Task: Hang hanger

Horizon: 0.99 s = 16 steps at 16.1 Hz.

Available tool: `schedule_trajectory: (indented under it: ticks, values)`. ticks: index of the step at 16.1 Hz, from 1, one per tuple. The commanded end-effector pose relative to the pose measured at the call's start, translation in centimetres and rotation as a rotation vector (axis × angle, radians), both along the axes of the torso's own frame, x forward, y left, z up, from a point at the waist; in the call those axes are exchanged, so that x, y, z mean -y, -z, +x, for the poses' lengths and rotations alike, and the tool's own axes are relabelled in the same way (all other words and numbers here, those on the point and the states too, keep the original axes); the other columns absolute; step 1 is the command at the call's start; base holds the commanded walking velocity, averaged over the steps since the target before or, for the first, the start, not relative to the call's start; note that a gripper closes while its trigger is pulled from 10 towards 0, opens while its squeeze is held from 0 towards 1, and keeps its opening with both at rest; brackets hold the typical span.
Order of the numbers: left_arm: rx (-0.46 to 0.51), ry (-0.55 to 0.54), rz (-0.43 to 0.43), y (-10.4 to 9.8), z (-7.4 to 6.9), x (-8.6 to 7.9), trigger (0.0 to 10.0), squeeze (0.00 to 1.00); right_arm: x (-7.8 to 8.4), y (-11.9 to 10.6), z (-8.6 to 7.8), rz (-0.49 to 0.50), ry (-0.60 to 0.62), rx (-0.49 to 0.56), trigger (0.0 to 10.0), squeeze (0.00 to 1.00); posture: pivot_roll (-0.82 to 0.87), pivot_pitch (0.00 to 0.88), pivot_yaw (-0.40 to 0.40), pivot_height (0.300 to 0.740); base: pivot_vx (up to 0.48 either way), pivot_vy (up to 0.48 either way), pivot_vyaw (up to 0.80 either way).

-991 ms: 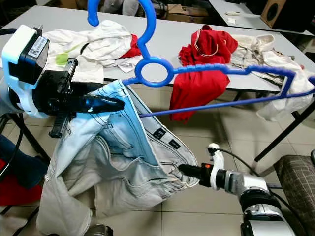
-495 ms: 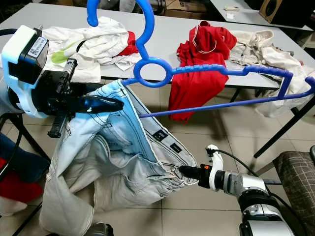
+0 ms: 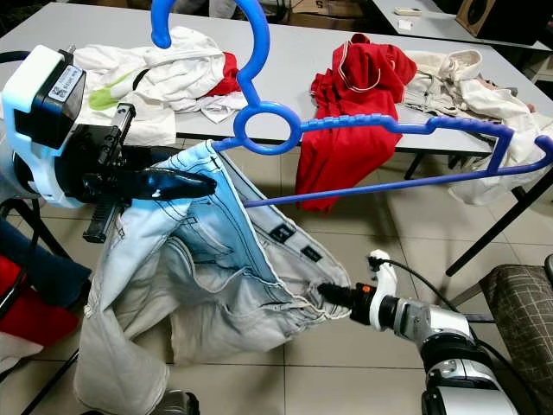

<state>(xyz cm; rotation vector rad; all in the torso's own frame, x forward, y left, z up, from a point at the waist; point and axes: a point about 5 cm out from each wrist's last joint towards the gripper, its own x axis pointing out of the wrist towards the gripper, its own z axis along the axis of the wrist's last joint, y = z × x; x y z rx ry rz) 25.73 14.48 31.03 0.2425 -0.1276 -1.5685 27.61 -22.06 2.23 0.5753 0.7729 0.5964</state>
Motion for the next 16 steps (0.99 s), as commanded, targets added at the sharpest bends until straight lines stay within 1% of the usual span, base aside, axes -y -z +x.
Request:
schedule_trajectory:
  ticks: [1, 3, 4, 5, 6, 7, 8, 9, 11, 12, 13, 14, 15, 16]
  values:
    - [0.056, -0.019, 0.029, 0.0, -0.4, -0.1, 0.0, 0.0, 1.0, -1.0, 0.7, -0.007, 0.083, 0.077, 0.0, 0.0, 0.1, 0.069, -0.079, 0.74, 0.0, 0.0, 0.0]
    - [0.007, -0.083, 0.115, 3.4, -0.6, 0.0, 0.0, 0.0, 2.5, -2.9, 1.8, 0.004, 0.255, 0.207, 0.0, 0.0, 0.11, 0.047, -0.076, 0.74, 0.0, 0.0, 0.0]
    - [-0.011, -0.103, 0.142, 4.5, -0.7, 0.0, 0.0, 0.0, 2.9, -3.5, 1.9, 0.01, 0.296, 0.235, 0.0, 0.0, 0.11, 0.042, -0.069, 0.74, 0.0, 0.0, 0.0]
    - [-0.027, -0.157, 0.226, 7.0, -0.9, -0.2, 0.0, 0.0, 3.6, -4.5, 2.0, 0.012, 0.354, 0.298, 0.0, 0.0, 0.1, 0.033, -0.059, 0.74, 0.0, 0.0, 0.0]
    - [-0.044, -0.239, 0.272, 9.1, -0.7, -0.5, 0.0, 0.0, 4.0, -5.7, 2.1, 0.039, 0.392, 0.341, 0.0, 0.0, 0.1, 0.03, -0.052, 0.74, 0.0, 0.0, 0.0]
    - [-0.054, -0.277, 0.285, 9.9, -0.6, -0.5, 0.0, 0.0, 4.0, -6.2, 2.0, 0.047, 0.4, 0.358, 0.0, 0.0, 0.09, 0.023, -0.046, 0.74, 0.0, 0.0, 0.0]
    - [-0.067, -0.35, 0.337, 11.9, -0.4, -0.6, 0.0, 0.0, 3.5, -7.3, 1.8, 0.065, 0.394, 0.39, 0.0, 0.0, 0.08, 0.018, -0.039, 0.74, 0.0, 0.0, 0.0]
    - [-0.07, -0.379, 0.377, 13.2, -0.5, -0.6, 0.0, 0.0, 3.0, -7.8, 1.6, 0.075, 0.379, 0.403, 0.0, 0.0, 0.07, 0.015, -0.037, 0.74, 0.0, 0.0, 0.0]
    - [-0.08, -0.411, 0.44, 14.8, -0.8, -0.7, 0.0, 0.0, 2.5, -8.3, 1.2, 0.08, 0.367, 0.407, 0.0, 0.0, 0.07, 0.012, -0.033, 0.74, 0.0, 0.0, 0.0]
    - [-0.068, -0.441, 0.469, 15.4, -0.8, -1.0, 0.0, 0.0, 2.8, -8.2, 1.1, 0.062, 0.378, 0.395, 0.0, 0.0, 0.06, 0.009, -0.034, 0.74, 0.0, 0.0, 0.0]
    - [-0.055, -0.492, 0.479, 15.7, -0.4, -1.1, 0.0, 0.0, 3.0, -8.2, 1.1, 0.056, 0.385, 0.385, 0.0, 0.0, 0.06, 0.009, -0.036, 0.74, 0.0, 0.0, 0.0]
    - [-0.051, -0.511, 0.478, 15.9, -0.3, -1.1, 0.0, 0.0, 3.0, -8.3, 1.0, 0.057, 0.386, 0.38, 0.0, 0.0, 0.06, 0.007, -0.038, 0.74, 0.0, 0.0, 0.0]
    - [-0.04, -0.539, 0.479, 16.1, 0.0, -0.9, 0.0, 0.0, 2.9, -8.5, 0.9, 0.058, 0.386, 0.372, 0.0, 0.0, 0.06, 0.008, -0.039, 0.74, 0.0, 0.0, 0.0]
    - [-0.039, -0.579, 0.46, 16.4, 0.3, -0.5, 0.0, 0.0, 2.7, -8.7, 0.9, 0.059, 0.379, 0.367, 0.0, 0.0, 0.06, 0.005, -0.038, 0.74, 0.0, 0.0, 0.0]
